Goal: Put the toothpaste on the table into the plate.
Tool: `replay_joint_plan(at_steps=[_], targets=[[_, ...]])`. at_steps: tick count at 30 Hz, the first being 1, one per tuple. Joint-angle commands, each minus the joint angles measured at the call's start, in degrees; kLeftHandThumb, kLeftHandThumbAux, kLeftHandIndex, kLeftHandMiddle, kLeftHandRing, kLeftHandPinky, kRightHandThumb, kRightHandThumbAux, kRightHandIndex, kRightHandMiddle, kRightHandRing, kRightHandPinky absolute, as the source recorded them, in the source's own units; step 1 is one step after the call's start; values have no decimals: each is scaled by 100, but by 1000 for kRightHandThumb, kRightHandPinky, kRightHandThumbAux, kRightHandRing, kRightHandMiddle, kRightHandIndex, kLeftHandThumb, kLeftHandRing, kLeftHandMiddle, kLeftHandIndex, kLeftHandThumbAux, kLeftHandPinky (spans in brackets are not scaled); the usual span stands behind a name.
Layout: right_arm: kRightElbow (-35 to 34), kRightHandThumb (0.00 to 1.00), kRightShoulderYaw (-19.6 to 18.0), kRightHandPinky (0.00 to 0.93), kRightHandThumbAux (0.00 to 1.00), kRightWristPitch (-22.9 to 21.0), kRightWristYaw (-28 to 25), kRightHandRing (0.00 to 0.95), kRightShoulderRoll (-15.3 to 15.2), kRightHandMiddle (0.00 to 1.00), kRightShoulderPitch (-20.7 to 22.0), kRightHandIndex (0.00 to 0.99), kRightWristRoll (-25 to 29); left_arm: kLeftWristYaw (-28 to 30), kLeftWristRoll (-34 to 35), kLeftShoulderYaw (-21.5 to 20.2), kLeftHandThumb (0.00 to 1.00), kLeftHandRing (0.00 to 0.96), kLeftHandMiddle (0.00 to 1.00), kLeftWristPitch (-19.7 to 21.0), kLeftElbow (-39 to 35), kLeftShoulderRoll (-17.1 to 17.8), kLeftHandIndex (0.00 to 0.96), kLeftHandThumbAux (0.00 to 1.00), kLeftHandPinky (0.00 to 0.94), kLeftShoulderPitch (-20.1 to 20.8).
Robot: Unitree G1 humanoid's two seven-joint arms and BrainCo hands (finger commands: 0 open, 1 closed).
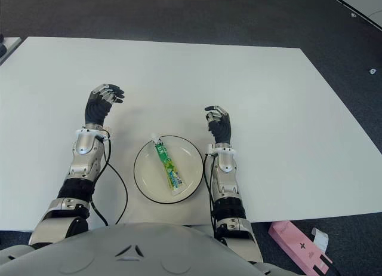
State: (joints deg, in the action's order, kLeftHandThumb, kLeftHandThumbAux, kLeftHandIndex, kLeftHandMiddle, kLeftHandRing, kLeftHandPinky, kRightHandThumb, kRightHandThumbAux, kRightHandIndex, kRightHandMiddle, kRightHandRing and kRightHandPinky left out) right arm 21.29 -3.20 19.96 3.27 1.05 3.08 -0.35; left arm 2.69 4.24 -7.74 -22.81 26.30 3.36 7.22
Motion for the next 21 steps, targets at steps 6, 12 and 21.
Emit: replay_joint_plan(at_steps=[6, 12, 21], targets=[[-225, 699, 48, 826, 728, 29, -84, 838, 23, 849, -304, 438, 42, 274, 86, 49, 701, 520, 513, -159, -86, 59, 430, 721, 508, -441], [-614, 700, 75, 818, 728, -341, -84, 834, 55, 844, -576, 438, 60, 458, 176, 59, 701, 531, 529, -256, -264, 55, 431, 721, 510, -716], [-1049, 700, 122, 813, 728, -725, 1, 824, 74, 835, -1007, 438, -51, 519, 170, 114, 703, 527, 533, -149, -560, 2, 432, 721, 501, -1097]])
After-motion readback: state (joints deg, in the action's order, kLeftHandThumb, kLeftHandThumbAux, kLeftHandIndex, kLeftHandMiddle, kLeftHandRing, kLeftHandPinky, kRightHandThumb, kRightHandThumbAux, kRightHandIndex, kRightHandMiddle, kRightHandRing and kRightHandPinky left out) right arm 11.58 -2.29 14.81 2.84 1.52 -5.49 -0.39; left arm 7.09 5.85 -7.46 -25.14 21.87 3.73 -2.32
